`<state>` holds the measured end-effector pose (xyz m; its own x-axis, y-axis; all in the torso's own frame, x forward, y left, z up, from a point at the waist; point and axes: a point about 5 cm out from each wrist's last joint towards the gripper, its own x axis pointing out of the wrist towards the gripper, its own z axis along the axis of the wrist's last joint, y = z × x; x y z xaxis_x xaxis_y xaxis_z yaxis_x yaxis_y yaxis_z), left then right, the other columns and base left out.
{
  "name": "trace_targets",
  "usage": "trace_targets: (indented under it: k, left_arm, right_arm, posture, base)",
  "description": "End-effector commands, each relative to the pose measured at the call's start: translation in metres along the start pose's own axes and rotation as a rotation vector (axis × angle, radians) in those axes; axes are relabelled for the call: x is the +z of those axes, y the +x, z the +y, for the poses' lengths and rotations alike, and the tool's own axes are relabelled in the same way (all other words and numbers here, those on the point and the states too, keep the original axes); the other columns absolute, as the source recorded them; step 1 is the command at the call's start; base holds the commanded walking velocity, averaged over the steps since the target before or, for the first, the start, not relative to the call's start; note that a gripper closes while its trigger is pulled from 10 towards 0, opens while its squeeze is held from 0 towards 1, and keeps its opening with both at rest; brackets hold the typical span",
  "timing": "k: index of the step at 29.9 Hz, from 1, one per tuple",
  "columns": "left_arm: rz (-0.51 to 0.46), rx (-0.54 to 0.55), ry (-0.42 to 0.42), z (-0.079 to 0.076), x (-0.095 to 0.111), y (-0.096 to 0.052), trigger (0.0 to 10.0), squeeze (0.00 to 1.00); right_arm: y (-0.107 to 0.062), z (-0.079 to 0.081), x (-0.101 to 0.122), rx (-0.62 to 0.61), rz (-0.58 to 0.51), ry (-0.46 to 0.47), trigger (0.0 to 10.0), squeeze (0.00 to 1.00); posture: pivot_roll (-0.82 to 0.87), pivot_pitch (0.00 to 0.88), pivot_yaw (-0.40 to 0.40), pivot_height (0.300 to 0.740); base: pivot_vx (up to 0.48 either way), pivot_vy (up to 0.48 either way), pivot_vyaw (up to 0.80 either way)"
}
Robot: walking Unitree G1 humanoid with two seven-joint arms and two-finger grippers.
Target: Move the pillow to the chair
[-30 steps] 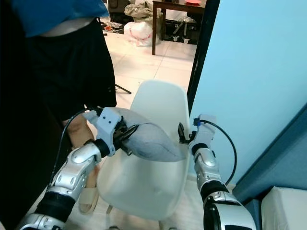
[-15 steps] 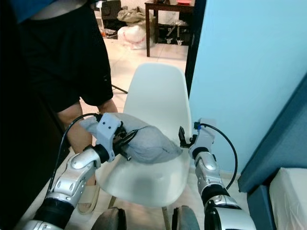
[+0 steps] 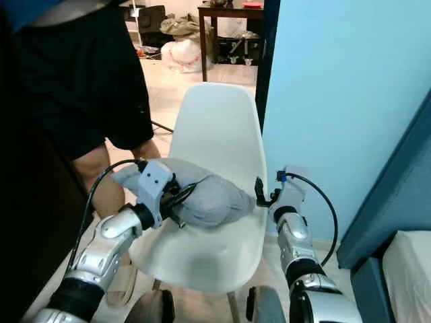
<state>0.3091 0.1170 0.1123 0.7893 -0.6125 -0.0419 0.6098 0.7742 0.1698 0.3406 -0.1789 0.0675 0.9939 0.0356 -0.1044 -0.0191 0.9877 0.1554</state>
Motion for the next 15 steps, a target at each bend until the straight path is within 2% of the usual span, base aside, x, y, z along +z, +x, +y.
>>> trace_targets:
  k: [1,2,4,8,10,13,14,15]
  left_arm:
    - [0.047,-0.003,0.010,-0.001,-0.009,-0.002,10.0,0.00]
    - [0.068,0.097,-0.014,0.005,-0.021,-0.006,10.0,0.00]
    - [0.103,0.161,-0.024,0.007,-0.033,-0.008,10.0,0.00]
    - [0.165,0.178,-0.020,0.002,-0.049,-0.012,10.0,0.00]
    - [0.170,0.178,-0.019,0.001,-0.051,-0.012,10.0,0.00]
    - [0.241,0.173,-0.014,-0.008,-0.066,-0.018,10.0,0.00]
    - [0.261,0.173,-0.006,-0.009,-0.070,-0.019,10.0,0.00]
    - [0.276,0.167,0.005,-0.011,-0.073,-0.020,10.0,0.00]
  right_arm:
    - [0.001,0.000,0.002,0.000,-0.006,0.004,10.0,0.00]
    - [0.002,0.001,0.003,0.003,-0.003,-0.001,10.0,0.00]
    - [0.002,0.002,0.003,0.009,-0.003,-0.003,10.0,0.00]
    - [0.003,0.009,-0.002,0.067,0.035,0.021,10.0,0.00]
    - [0.003,0.010,-0.002,0.074,0.039,0.024,10.0,0.00]
    - [-0.005,0.033,-0.021,0.294,0.136,-0.018,10.0,0.00]
    - [-0.007,0.036,-0.024,0.332,0.152,-0.035,10.0,0.00]
    - [-0.010,0.040,-0.028,0.391,0.174,-0.087,10.0,0.00]
  posture:
    - [0.02,0.000,-0.051,0.586]
    - [0.02,0.000,-0.053,0.586]
    - [0.02,0.000,-0.057,0.586]
    - [0.02,0.000,-0.060,0.586]
    - [0.02,0.000,-0.060,0.586]
    - [0.02,0.000,-0.061,0.586]
    - [0.02,0.000,-0.061,0.586]
    - [0.02,0.000,-0.062,0.586]
  base:
    - [0.000,0.000,0.00]
    - [0.000,0.000,0.00]
    - [0.000,0.000,0.00]
    - [0.000,0.000,0.00]
    - [0.000,0.000,0.00]
    - [0.000,0.000,0.00]
    - [0.000,0.000,0.00]
    - [0.000,0.000,0.00]
